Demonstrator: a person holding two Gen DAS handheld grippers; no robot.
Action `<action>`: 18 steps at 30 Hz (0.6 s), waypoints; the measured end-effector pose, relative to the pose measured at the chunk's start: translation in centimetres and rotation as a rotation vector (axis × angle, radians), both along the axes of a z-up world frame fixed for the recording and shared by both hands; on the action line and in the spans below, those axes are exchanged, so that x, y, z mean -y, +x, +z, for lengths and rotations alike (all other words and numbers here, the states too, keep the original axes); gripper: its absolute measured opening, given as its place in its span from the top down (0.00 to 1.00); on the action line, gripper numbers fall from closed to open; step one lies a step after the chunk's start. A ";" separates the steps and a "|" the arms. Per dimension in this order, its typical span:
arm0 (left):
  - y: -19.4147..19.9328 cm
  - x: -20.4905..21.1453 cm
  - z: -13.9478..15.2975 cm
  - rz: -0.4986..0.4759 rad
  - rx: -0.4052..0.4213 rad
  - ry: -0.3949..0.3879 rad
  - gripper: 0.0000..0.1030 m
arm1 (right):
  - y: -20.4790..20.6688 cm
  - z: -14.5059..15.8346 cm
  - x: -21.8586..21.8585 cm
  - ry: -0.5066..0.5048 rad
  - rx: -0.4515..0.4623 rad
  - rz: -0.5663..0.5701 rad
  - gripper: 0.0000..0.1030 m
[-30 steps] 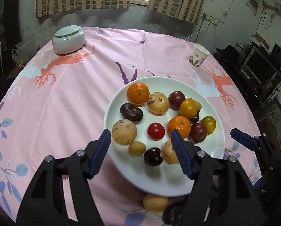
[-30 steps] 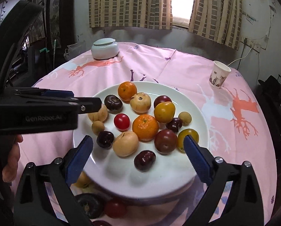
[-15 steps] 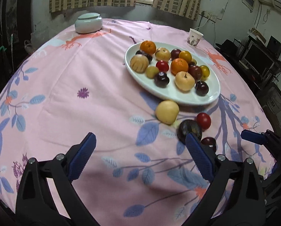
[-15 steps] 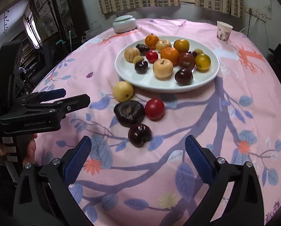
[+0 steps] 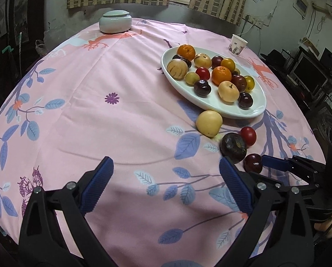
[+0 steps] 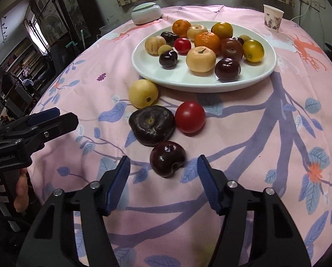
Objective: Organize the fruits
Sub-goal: 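Grasp a dark red plum with the right tool while the left tool grasps a pale yellow pear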
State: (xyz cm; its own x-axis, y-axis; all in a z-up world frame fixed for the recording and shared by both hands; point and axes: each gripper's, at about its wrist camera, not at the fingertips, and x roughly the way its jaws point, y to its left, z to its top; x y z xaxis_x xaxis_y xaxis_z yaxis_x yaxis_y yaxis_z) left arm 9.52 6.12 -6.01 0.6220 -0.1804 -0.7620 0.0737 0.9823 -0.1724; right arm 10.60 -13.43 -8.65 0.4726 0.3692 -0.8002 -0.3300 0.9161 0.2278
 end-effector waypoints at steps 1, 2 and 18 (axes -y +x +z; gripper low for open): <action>0.1 0.1 0.0 -0.004 0.000 0.000 0.05 | 0.2 -0.2 0.0 -0.006 -0.003 -0.001 0.59; 0.3 0.3 0.0 -0.008 -0.001 -0.001 0.05 | 0.3 -0.2 0.0 -0.021 0.013 -0.002 0.67; 8.1 4.8 -2.9 -0.101 -0.139 -0.061 0.38 | -1.6 1.1 3.3 0.053 0.034 -0.040 0.67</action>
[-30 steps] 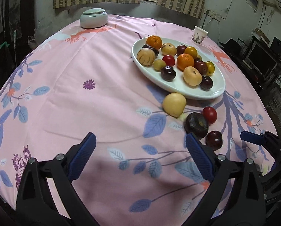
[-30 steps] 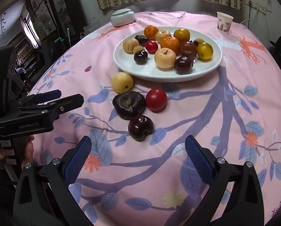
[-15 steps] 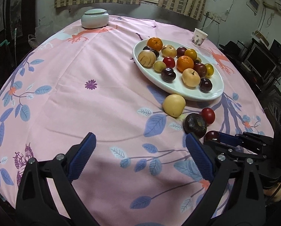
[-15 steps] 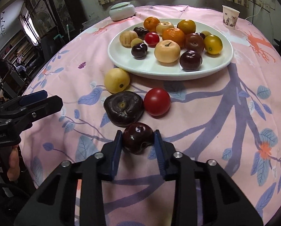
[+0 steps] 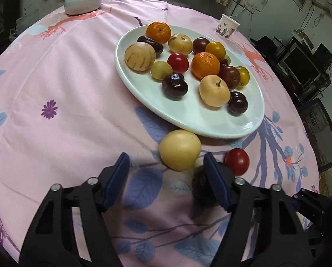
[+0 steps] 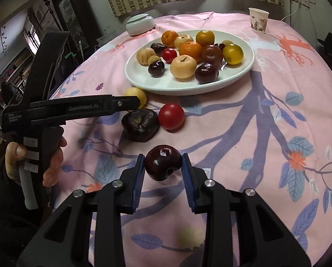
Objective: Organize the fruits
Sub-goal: 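Grasp a dark red plum with the right tool while the left tool grasps a pale yellow pear, then lower the plum and pale pear onto the white plate and open both tools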
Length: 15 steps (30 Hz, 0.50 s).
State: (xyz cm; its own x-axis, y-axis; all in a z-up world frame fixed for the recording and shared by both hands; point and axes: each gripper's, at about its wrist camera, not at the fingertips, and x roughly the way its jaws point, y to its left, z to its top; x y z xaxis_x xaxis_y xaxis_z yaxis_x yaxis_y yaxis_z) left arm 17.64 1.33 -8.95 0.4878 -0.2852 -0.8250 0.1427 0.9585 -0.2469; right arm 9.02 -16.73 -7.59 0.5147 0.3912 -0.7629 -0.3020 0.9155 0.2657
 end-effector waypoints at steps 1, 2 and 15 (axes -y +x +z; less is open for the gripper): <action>0.0 0.4 0.0 -0.009 0.014 0.023 0.39 | 0.0 0.0 0.2 0.009 -0.001 0.000 0.67; 0.0 0.7 0.0 -0.017 0.025 0.046 0.40 | -0.1 0.0 0.1 0.014 0.001 0.001 0.67; -0.3 2.1 0.1 -0.064 0.081 0.107 0.65 | -0.2 0.2 -0.3 0.024 0.004 0.003 0.67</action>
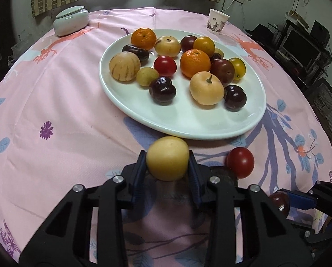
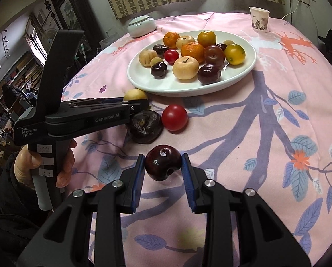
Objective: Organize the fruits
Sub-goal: 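Lower the plum and pale pear onto the white plate and open both tools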
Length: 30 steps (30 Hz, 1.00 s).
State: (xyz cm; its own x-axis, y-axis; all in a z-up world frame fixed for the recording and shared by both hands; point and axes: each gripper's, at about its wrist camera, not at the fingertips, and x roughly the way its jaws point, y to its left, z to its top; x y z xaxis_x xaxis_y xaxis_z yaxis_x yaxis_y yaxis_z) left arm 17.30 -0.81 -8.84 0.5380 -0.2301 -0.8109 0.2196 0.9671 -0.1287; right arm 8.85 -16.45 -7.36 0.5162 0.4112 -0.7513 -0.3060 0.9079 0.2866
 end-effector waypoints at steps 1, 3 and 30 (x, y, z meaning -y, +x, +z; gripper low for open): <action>-0.2 0.0 0.1 -0.002 0.003 -0.003 0.65 | 0.0 0.0 -0.1 -0.001 0.000 0.001 0.67; -0.9 -0.1 0.6 -0.004 0.015 -0.010 0.65 | 0.0 0.1 -0.2 -0.003 0.003 0.003 0.67; 5.6 1.9 6.5 -0.093 0.035 0.003 0.65 | 9.4 4.5 2.3 -0.196 0.169 -0.034 0.68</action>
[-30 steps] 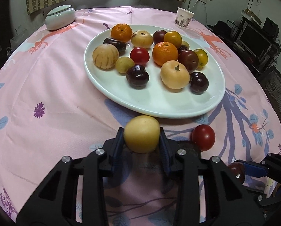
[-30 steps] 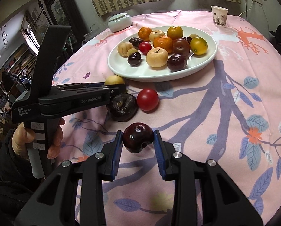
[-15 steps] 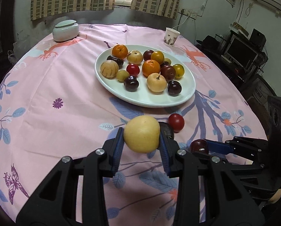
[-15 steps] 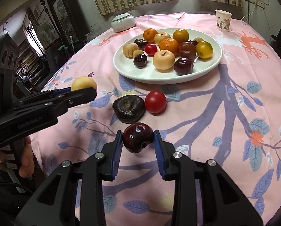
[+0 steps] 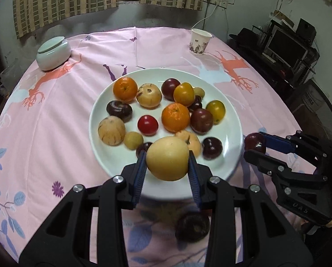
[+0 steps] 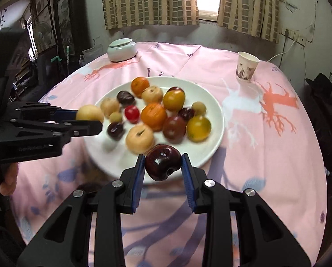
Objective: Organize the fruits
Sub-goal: 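Lower the plum and pale pear onto the white plate and open both tools, then grasp the red tomato with the right tool while the left tool grasps a dark brown tomato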
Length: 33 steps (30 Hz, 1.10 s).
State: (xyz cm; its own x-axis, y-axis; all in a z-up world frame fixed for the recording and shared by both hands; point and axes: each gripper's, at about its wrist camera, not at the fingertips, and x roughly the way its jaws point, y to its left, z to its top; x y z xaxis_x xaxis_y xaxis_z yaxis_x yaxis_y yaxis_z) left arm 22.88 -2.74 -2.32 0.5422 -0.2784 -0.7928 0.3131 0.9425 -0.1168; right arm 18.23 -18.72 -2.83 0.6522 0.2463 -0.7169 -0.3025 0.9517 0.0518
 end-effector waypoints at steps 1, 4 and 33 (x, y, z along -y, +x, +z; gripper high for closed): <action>1.1 0.4 -0.3 0.013 -0.005 0.009 0.65 | 0.9 -0.2 0.2 0.001 -0.009 -0.002 0.68; 3.1 1.1 -1.0 0.023 -0.026 0.013 0.65 | 3.1 -0.9 0.6 0.019 -0.063 -0.016 0.68; -6.4 -5.1 3.0 0.194 0.171 -0.100 0.09 | -3.8 2.7 1.9 0.020 0.117 -0.060 0.02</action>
